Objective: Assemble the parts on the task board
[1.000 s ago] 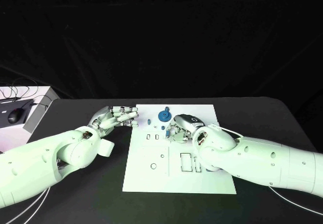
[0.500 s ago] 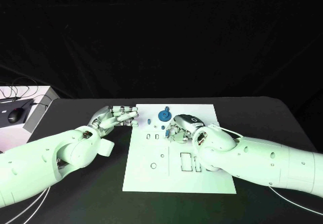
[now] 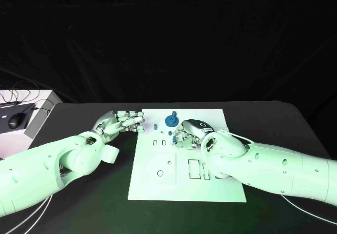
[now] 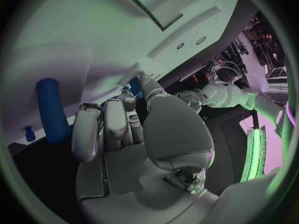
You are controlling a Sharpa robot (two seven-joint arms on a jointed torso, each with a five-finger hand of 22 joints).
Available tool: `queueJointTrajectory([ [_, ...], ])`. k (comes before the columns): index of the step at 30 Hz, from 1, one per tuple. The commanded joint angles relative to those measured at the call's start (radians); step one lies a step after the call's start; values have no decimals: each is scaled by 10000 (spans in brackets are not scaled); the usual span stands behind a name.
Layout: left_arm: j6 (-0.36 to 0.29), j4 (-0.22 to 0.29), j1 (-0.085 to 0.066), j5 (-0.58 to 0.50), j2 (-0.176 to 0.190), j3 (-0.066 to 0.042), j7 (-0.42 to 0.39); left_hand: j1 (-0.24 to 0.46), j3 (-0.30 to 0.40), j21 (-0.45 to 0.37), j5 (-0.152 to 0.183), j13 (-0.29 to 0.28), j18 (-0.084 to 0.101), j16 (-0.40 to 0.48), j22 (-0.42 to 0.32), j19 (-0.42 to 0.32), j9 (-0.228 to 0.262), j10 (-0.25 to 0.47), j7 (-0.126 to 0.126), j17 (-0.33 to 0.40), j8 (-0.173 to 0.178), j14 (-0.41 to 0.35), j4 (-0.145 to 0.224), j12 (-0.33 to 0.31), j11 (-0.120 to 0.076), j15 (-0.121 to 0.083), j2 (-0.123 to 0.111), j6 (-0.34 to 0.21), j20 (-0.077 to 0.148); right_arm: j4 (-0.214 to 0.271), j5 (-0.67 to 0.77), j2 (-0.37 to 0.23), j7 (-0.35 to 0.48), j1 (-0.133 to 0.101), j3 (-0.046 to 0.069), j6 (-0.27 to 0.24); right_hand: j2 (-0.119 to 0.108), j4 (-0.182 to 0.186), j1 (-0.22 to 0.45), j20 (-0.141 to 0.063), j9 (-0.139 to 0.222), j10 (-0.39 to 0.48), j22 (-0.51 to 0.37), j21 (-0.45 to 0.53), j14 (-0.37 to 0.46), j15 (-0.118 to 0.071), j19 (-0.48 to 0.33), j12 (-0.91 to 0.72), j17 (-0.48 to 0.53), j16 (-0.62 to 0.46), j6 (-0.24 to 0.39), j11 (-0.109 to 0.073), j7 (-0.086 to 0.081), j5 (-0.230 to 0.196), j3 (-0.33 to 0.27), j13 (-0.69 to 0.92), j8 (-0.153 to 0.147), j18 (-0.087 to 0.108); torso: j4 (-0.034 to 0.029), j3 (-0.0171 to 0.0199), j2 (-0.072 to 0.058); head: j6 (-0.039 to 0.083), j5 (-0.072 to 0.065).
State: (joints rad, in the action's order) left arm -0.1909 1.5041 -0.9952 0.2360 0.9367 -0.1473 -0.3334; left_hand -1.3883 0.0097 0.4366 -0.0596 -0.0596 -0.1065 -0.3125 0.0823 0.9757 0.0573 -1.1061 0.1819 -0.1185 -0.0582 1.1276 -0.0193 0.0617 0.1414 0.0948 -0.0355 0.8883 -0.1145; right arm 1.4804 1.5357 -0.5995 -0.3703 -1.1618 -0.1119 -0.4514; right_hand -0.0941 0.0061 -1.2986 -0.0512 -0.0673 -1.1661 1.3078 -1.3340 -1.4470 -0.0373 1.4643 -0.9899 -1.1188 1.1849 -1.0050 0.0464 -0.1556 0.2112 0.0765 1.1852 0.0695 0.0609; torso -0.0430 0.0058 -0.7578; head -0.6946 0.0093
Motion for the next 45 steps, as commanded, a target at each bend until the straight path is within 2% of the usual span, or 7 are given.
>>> queueJointTrajectory([
  [1, 170, 2, 4, 14, -7, -6, -38, 12, -10, 41, 36, -10, 53, -19, 5, 12, 10, 64, 42, 9, -2, -28, 36, 9, 1, 4, 54, -52, 1, -28, 88, -14, 56, 25, -20, 32, -118, 124, 17, 91, -1, 131, 2033, 26, -13, 79, 902, -41, -14, 65, 108, 6, -14, -80, -7, -130, -14, -7, -5, 0, -4, 0, -2],
  [11, 162, -19, 4, 14, -18, -6, -45, 29, -7, 42, 36, -11, 50, -18, 1, 11, 10, 73, 47, 12, -3, -25, 15, 12, 4, 6, 54, -66, -2, 66, 19, -91, 188, 25, -21, -296, -421, 427, 97, 120, -4, 224, 2036, 13, -7, 102, 903, -212, -26, 75, 211, 32, -34, -65, 75, -386, -9, -2, -4, 2, 2, 5, -3],
  [20, 156, -89, 4, 99, -7, -6, -39, 98, -65, 50, 36, -13, 47, -44, 4, 31, 12, -17, 16, 1, -6, 9, -26, 18, -24, -9, -41, -44, 3, 633, -266, -532, 553, -16, 0, -913, -1357, 1777, 261, 154, -4, 277, 2040, -7, -6, 143, 903, -278, -45, 102, 417, 87, -85, -814, 80, -463, -12, 3, 11, 9, 13, 17, 25],
  [29, 139, -203, 4, 175, -13, -6, -12, 132, -83, 72, 36, -16, 53, -99, 10, 85, 13, -280, -6, -35, -6, 73, -108, 21, -87, -51, -166, -26, 32, 1290, -783, -1111, 1069, -263, 81, -1285, -1505, 2735, -66, 163, -3, 305, 2047, -33, -1, 155, 904, -299, -65, 122, 474, 105, -105, -327, -1017, -497, -14, -1, 28, 18, 15, 65, 23],
  [36, 89, -292, 3, 288, -52, -6, 77, 145, -41, 154, 35, -25, 76, -264, 49, 193, 15, -583, -22, -147, -8, 180, -210, 40, -163, -119, -237, 3, 106, 1460, -1872, -1536, 2096, -573, 184, -2140, -1457, 2792, 176, 160, -6, 283, 2029, 35, 12, 144, 899, -300, -16, 67, 404, 90, -83, -336, -1022, -502, -5, 15, 33, 19, 28, 168, -23],
  [40, 58, -315, 0, 526, -73, -6, 310, 191, 13, 385, 37, -30, 109, -689, 170, 356, 21, -893, -27, -428, -15, 286, -325, 54, -244, -220, -342, 99, 237, 1290, -3458, -1728, 3305, -795, 221, -2433, -1118, 2554, 227, 129, -6, 340, 1991, 198, 27, 115, 885, -192, 74, -41, 263, 61, -41, -267, -839, -562, -4, 41, 57, 50, 79, 193, -11],
  [45, 89, -270, -30, 1181, -49, -13, 1042, 372, -16, 1152, 18, -175, 72, -1964, 573, 1009, 89, -1868, -175, -1223, -167, 1031, -489, 547, -600, -615, -475, 1136, 630, 1051, -5634, -1947, 4754, -1014, 243, -2199, -349, 1395, 508, 108, -9, 405, 1969, 318, 22, 87, 882, -130, 78, -83, 116, 22, 5, -74, -811, -585, 24, 53, 81, 80, 171, 186, 20],
])
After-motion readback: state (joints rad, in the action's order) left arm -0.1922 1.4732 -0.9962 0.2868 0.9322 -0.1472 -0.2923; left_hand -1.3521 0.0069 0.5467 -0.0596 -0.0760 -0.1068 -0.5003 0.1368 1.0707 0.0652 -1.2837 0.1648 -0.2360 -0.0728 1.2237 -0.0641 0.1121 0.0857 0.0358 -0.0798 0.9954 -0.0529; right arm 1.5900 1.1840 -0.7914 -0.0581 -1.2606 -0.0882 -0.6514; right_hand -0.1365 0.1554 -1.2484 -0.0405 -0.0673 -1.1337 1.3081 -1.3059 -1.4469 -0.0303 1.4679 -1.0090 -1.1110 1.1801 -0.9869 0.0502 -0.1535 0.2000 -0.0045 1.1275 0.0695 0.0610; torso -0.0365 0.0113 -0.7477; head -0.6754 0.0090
